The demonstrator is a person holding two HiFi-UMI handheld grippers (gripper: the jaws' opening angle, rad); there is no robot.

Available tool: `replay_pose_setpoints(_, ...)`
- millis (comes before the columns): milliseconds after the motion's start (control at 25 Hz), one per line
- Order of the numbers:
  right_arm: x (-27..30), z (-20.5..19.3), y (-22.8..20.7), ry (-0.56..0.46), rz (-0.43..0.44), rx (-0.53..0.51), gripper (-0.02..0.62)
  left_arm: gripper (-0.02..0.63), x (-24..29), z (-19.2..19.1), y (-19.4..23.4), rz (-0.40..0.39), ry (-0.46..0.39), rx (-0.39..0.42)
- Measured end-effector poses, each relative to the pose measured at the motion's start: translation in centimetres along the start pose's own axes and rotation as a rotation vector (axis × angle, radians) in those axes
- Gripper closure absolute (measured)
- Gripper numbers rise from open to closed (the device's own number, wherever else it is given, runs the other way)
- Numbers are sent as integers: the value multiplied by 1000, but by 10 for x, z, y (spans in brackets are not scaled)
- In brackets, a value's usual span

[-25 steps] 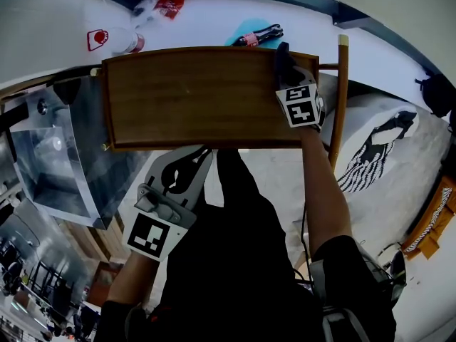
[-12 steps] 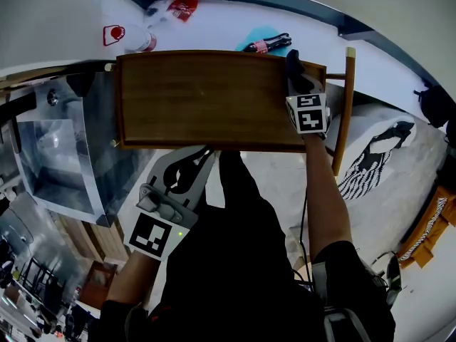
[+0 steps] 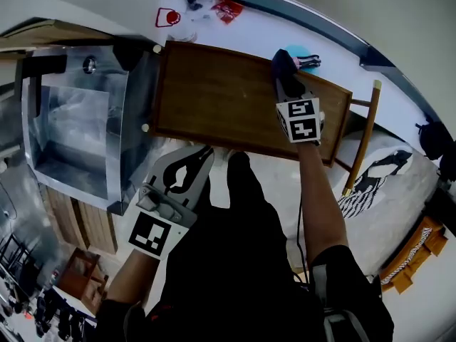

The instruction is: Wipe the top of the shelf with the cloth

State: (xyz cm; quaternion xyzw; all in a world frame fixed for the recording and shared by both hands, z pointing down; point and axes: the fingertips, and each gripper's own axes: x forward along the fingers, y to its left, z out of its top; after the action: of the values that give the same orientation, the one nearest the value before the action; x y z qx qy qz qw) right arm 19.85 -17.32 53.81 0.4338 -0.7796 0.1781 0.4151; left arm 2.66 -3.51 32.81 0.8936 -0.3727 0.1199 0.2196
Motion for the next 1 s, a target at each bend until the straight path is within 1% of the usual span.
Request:
replay_pose_setpoints(200,21,49,79,-43,103,-69,548,581,-41,-5,31,62,-20,-16)
replay_pose_setpoints(320,34,68,127,-49,163,-110,548,581,-62,-7,45,87,-38,-33)
replay_pose_setpoints(480,47,88,175,-59,213,-171,548,581,-87,-15,56,101,-34,-48)
replay_pose_setpoints(760,63,103,242,-47,283,-238,548,580,-125,-26,79,138,-36,-70)
replay_pose_setpoints(1000,79,103,281,-27,317,-266,548,581,-150,-29,96,177,-65,-85)
